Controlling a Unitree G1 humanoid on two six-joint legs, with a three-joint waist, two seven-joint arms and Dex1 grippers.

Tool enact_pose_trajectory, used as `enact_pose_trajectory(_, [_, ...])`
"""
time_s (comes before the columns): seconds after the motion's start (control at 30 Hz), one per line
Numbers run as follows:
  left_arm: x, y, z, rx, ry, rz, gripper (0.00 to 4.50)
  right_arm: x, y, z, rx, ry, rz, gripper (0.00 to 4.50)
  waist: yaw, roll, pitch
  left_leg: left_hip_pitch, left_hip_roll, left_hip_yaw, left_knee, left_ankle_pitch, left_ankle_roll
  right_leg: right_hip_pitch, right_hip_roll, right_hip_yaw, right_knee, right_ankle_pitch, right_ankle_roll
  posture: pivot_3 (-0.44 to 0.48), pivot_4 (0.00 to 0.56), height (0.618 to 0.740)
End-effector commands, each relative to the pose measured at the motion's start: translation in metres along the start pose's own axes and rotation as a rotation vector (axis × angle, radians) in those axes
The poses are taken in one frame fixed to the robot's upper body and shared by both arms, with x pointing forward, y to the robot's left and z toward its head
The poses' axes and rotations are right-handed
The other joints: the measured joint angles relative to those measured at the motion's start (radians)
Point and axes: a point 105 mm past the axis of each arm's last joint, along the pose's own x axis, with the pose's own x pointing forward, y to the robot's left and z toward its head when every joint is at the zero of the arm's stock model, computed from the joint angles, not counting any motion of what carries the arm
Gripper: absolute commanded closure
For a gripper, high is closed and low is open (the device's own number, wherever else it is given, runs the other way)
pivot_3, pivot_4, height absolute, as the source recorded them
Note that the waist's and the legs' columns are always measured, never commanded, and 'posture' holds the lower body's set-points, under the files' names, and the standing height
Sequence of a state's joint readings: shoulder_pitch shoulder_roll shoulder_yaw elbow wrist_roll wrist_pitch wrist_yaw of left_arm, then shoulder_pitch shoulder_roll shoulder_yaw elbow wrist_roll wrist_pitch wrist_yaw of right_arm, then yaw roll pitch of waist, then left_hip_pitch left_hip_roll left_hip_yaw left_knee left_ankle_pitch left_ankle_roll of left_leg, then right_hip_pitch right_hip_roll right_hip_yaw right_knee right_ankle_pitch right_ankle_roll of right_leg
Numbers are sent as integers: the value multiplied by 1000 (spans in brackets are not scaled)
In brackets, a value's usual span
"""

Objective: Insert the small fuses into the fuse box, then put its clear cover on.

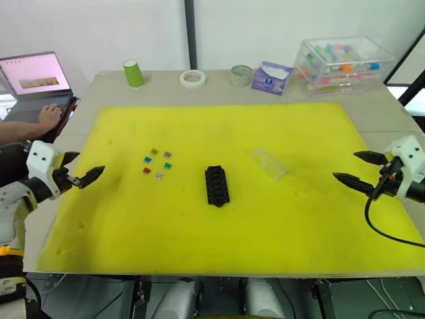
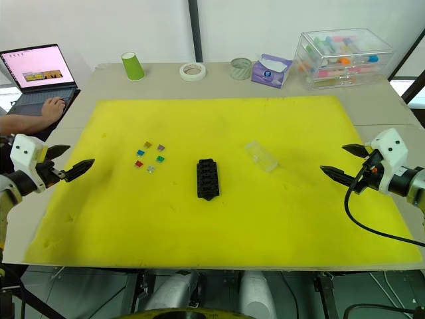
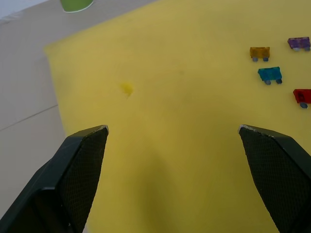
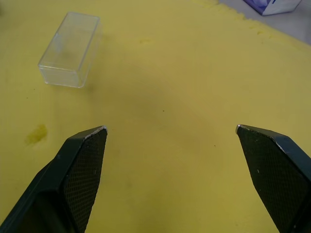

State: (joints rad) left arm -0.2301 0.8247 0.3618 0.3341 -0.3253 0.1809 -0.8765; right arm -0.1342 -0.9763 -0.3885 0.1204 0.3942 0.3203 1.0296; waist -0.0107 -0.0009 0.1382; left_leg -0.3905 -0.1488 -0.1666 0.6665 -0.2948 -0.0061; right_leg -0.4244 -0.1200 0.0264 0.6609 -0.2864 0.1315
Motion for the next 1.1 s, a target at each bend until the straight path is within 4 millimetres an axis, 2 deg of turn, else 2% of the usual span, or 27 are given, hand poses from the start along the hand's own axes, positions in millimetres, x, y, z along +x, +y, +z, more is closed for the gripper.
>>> enact_pose_trajectory(0.03, [-5, 8, 12, 49, -12, 21, 0, -5, -3, 13, -62, -10, -5, 17, 0, 0, 0, 0, 0, 0, 0, 0, 0, 0, 0, 0, 0, 0, 0, 0, 150, 740])
enact_pose_trajectory(0.33, [-5, 16, 16, 68, -38, 57, 0, -6, -4, 14, -61, -12, -13, 17, 0, 0, 0, 0, 0, 0, 0, 0, 0, 0, 0, 0, 0, 0, 0, 0, 150, 740])
enact_pose_trajectory(1.1, [-5, 16, 19, 86, -55, 42, 0, -7, -4, 19, -60, -15, -15, 17, 0, 0, 0, 0, 0, 0, 0, 0, 0, 0, 0, 0, 0, 0, 0, 0, 150, 740])
